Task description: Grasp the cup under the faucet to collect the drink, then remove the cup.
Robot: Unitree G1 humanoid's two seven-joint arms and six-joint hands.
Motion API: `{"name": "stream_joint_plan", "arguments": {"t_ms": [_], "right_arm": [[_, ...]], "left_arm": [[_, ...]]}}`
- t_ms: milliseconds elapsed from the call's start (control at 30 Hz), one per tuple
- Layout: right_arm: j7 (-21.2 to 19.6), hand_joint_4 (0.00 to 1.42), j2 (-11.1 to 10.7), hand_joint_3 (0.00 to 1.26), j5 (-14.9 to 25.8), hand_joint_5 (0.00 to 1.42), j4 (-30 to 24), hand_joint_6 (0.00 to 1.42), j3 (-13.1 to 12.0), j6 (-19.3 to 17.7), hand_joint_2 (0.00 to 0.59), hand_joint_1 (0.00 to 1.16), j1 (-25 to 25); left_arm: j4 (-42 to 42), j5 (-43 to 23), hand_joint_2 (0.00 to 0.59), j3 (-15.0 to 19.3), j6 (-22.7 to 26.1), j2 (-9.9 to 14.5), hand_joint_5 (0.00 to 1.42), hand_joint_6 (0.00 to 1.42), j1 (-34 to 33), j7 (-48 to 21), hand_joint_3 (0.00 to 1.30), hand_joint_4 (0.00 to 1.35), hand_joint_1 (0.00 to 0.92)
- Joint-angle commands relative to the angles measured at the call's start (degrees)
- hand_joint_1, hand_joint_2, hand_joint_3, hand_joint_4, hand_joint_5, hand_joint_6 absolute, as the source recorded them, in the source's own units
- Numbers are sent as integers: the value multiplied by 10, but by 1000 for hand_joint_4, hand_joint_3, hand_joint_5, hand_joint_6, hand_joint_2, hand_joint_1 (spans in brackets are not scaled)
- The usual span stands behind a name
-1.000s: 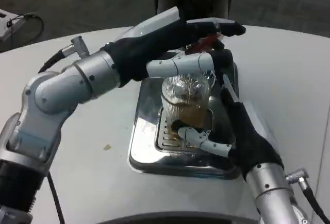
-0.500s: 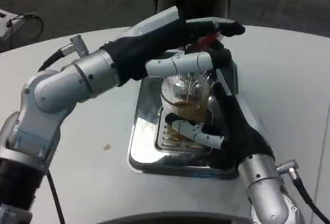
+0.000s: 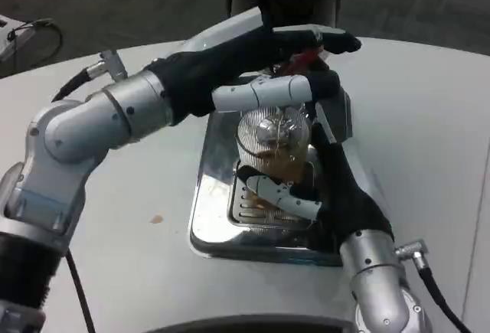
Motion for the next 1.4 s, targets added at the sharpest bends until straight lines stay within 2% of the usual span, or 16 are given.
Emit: {"name": "stream_joint_plan", "arguments": {"t_ms": [33, 200, 567, 867, 1200, 1300, 1400], "right_arm": [[-14, 0, 6, 0, 5, 97, 9, 44, -2, -13, 200, 717, -11], [-18, 0, 5, 0, 8, 105, 27, 46, -5, -13, 200, 717, -23], [-34, 0, 17, 0, 17, 109, 65, 48, -10, -23, 208, 709, -44], [-55, 0, 24, 0, 8, 120, 82, 57, 0, -36, 210, 706, -49], [-107, 43, 42, 0, 0, 143, 124, 63, 6, -44, 220, 703, -56], [-126, 87, 46, 4, -8, 175, 129, 84, 9, -45, 226, 696, -54], [-155, 157, 56, 60, -16, 221, 141, 139, 15, -50, 228, 697, -53]], "left_arm": [[1, 5, 58, 0, 3, 13, 231, 179, 0, -13, 218, 135, 0], [3, 6, 58, -1, 3, 14, 231, 179, -4, -15, 218, 135, 0], [8, 7, 58, -2, 3, 14, 231, 179, -7, -17, 219, 141, 0], [22, 11, 58, -4, -3, 14, 231, 179, -11, -18, 219, 144, 0], [42, 13, 58, -5, -14, 15, 231, 179, -18, -17, 219, 144, 0], [50, 15, 58, -6, -18, 15, 231, 179, -19, -17, 219, 144, 0], [55, 16, 57, -6, -23, 14, 231, 179, -18, -16, 219, 144, 0]]}}
